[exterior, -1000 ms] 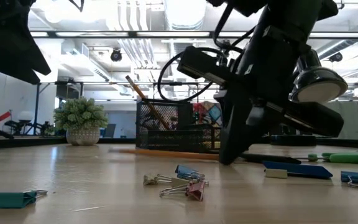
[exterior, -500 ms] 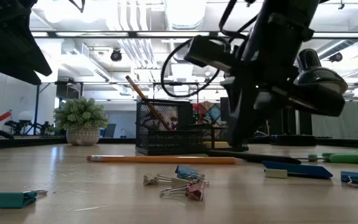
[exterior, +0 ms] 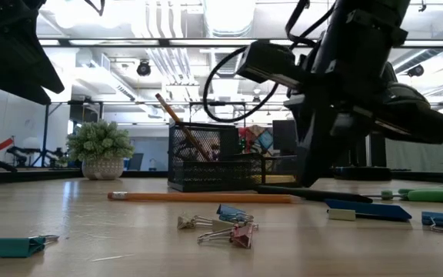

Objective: Pick and place office supplies into organizer
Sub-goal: Put the orange pencil into the black desk organizer

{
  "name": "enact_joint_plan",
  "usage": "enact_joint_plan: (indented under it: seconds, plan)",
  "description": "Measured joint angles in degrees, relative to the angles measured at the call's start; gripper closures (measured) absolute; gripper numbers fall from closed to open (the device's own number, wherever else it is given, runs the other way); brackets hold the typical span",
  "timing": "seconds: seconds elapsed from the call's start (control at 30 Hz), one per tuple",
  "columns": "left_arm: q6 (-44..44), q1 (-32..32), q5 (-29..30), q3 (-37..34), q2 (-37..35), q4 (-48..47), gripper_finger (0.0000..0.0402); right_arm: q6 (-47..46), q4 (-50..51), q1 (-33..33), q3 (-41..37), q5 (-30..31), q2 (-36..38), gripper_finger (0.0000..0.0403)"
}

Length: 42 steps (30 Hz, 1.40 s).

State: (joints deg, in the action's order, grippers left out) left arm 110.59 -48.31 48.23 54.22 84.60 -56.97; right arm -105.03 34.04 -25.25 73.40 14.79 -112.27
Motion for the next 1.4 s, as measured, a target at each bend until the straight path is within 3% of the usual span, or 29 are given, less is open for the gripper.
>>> enact_joint_plan:
  seconds: [1.0, 1.4]
  plan:
    - [0.0, 0.0, 0.0, -0.1, 0.0, 1.1, 0.0254, 0.5, -6.9, 0.5, -1.8, -0.6, -1.8, 0.0394]
    - [0.0, 0.0, -0.1, -0.2, 0.0, 1.2, 0.0254, 2.4, -4.6, 1.3, -0.8, 1.7, 0.1, 0.0394]
